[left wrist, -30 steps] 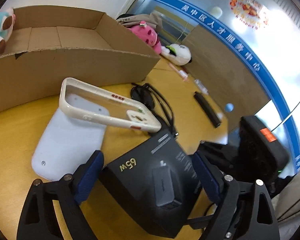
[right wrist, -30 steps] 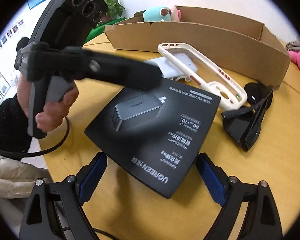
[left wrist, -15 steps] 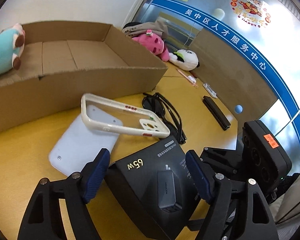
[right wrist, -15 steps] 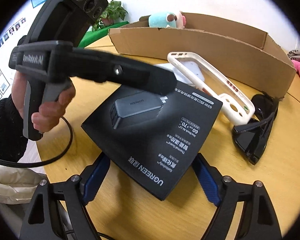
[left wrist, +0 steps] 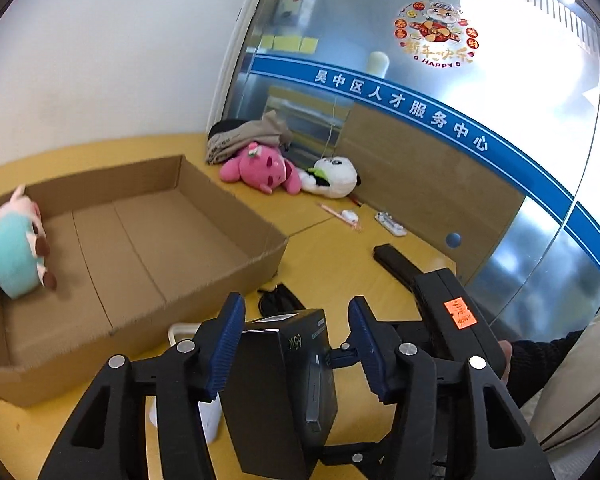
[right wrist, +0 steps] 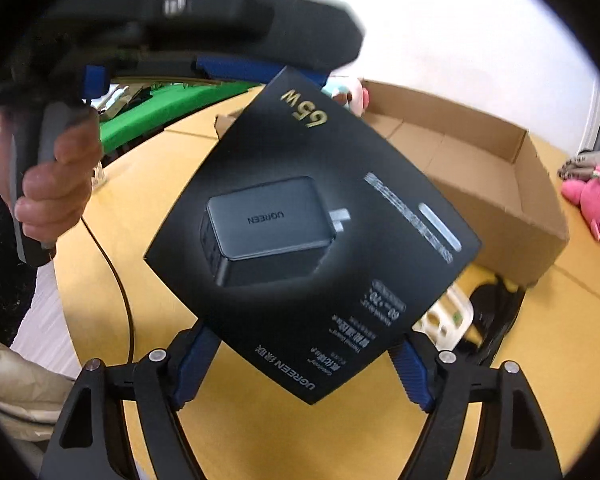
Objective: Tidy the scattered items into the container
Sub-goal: 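Grasp the black charger box with the right gripper and lift it, then lower the charger box into the cardboard box and open the right gripper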
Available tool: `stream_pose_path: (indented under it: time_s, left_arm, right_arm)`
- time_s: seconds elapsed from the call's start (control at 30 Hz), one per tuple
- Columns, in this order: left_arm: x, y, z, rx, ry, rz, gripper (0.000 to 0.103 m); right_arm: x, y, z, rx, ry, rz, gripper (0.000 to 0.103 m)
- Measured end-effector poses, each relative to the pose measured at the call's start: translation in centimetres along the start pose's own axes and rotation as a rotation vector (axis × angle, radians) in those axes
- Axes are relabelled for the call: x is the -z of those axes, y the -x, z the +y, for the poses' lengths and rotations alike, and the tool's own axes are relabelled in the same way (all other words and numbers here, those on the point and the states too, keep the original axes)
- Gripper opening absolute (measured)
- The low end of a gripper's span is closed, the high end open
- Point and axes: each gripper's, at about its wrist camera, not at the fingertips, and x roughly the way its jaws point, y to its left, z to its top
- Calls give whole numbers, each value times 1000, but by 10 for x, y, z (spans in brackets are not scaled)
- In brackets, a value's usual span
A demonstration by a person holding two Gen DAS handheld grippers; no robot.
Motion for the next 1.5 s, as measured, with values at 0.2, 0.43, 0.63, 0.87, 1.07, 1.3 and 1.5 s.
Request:
stream_pose_path:
  time_s: [0.2, 0.43, 0.63, 0.87, 1.07, 1.3, 1.5]
  left_arm:
    - [-13, -1, 1, -1, 0, -18, 58]
    - [-12, 4, 2, 10, 13, -46, 57]
    - [-23, 6, 1, 4, -15, -59, 58]
    - [-58, 17, -4, -10, -87, -98, 58]
    - [-97, 21, -3, -24, -153, -121, 58]
    - [-127, 20, 1, 31, -219, -125, 35]
    - [-124, 2, 32, 23, -131, -109, 25]
  right_arm:
    - [-12, 1, -4, -11, 0, -45, 79]
    - [-18, -8, -2, -43, 8, -52, 78]
    - [-28, -9, -3, -55, 2, -73, 78]
    - [-62, 2, -11, -47, 13, -105, 77]
    - [-102, 13, -22, -35, 26, -135, 77]
    - [-143, 9, -34, -36, 36, -150, 68]
    - [-152, -2, -39, -63, 49, -153, 7]
